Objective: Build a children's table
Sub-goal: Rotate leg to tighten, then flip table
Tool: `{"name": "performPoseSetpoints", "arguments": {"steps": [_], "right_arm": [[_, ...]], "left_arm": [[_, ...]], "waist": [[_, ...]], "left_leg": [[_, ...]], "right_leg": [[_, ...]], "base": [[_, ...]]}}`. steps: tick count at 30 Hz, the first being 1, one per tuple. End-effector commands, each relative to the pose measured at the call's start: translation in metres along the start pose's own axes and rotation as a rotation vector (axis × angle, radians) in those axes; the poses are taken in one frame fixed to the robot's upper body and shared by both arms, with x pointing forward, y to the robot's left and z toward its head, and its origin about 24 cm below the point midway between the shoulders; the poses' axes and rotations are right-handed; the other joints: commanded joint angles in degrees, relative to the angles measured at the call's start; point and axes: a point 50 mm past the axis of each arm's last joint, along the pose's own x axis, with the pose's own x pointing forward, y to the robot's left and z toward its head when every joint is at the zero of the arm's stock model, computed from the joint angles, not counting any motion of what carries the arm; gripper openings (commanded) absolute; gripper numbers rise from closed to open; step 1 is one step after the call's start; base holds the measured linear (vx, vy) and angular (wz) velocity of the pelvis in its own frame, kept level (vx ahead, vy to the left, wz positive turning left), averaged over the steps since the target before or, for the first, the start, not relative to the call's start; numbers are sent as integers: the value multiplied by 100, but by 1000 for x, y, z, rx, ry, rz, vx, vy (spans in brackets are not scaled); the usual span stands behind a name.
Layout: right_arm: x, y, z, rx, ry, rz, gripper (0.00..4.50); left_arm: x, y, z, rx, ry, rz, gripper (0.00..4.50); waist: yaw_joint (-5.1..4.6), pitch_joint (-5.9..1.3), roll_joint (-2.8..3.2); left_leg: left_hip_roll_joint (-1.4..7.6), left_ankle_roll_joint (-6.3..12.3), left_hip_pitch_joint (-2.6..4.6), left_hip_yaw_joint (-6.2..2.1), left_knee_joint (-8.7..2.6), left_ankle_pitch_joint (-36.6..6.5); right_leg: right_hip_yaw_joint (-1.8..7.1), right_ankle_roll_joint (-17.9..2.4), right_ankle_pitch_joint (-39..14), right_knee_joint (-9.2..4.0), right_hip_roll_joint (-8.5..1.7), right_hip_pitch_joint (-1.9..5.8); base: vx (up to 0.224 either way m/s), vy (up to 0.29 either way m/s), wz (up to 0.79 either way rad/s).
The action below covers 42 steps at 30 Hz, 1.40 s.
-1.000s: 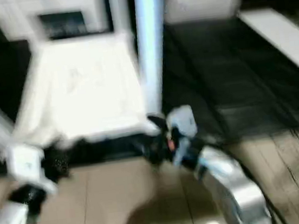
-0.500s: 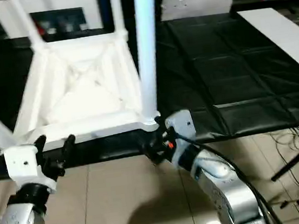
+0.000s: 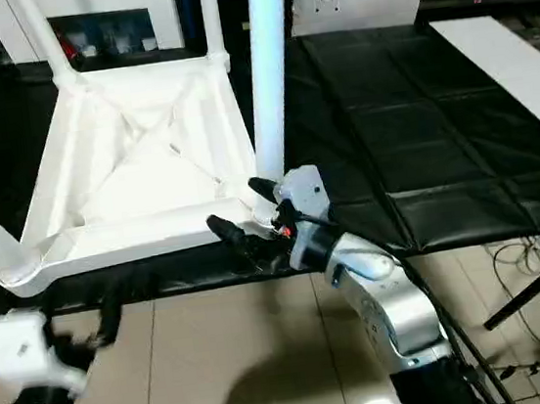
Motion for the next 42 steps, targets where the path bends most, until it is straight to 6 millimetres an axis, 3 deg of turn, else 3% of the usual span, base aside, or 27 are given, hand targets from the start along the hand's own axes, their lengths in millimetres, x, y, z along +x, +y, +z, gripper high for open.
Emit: {"name": "performPoseSetpoints", "arguments": {"steps": [1, 6, 8, 10, 11, 13, 17, 20, 25, 27, 30, 42], "right_arm": [[-1, -16, 3, -19, -18, -102, 450], [-3, -48, 3, -71, -12, -390, 450], [-5, -51, 2, -71, -13, -407, 450], [-5, -48, 0, -88, -3, -383, 450], [-6, -42, -4, -74, 6, -342, 450], [-6, -38, -6, -63, 10, -325, 450], [-7, -25, -13, -49, 4, -275, 450], [-5, -11, -17, -29, 3, -166, 450], [-4, 13, -18, 22, 4, 27, 450], [-5, 20, -20, 43, 4, 94, 450], [-5, 19, -21, 34, -9, 87, 450], [-12, 23, -27, 48, 61, 178, 450]], "left_arm": [[-1, 5, 4, 3, -31, 50, 442], [10, 24, 5, 79, -45, 141, 442], [18, 28, 10, 116, -69, 103, 442], [23, 25, 14, 136, -81, 35, 442], [29, 24, 19, 124, -100, 12, 442], [32, 23, 21, 117, -116, 14, 442], [41, 15, 31, 74, -164, -50, 442], [47, 13, 34, 80, -167, -42, 442], [57, 13, 36, 85, -172, -53, 405], [58, 10, 36, 83, -169, -95, 383], [59, 12, 35, 96, -154, -101, 363], [70, 19, 33, 150, -119, -107, 258]], "waist": [[-10, -240, 28], [16, -239, 19], [42, -266, 35], [45, -279, 35], [41, -297, 63], [22, -321, 38], [12, -361, 17], [10, -337, 16], [28, -326, 13], [34, -320, 55], [38, -335, 30], [56, -343, 32]], "left_leg": [[416, 98, 72, -116, -555, -1611], [381, -47, 119, -88, -547, -1710], [380, -86, 121, -87, -551, -1690], [388, -82, 103, -99, -566, -1581], [382, -76, 92, -95, -556, -1476], [389, 0, 61, -87, -540, -1193], [382, 213, 50, -56, -496, -796], [394, 242, 73, -26, -503, -1022], [421, 180, 98, -29, -530, -1278], [421, 135, 97, -30, -538, -1278], [413, 110, 101, -23, -536, -1288], [402, 116, 110, -16, -530, -1265]], "right_leg": [[362, -1015, -1021, -522, -489, 132], [364, -913, -1375, -549, -477, 83], [361, -817, -1331, -535, -469, 92], [351, -790, -1051, -505, -458, 113], [351, -815, -799, -477, -452, 124], [350, -967, -241, -419, -466, 170], [351, -1124, 255, -371, -481, 199], [361, -1182, -110, -411, -476, 174], [381, -1025, -624, -455, -479, 151], [381, -1037, -586, -452, -468, 135], [384, -1080, -468, -442, -463, 134], [389, -1062, -514, -449, -460, 131]], "base": [[0, 0, 0], [0, 0, 0], [0, 0, 0], [0, 0, 0], [0, 0, 0], [0, 0, 0], [0, 0, 0], [0, 0, 0], [0, 0, 0], [0, 0, 0], [0, 0, 0], [0, 0, 0]]}}
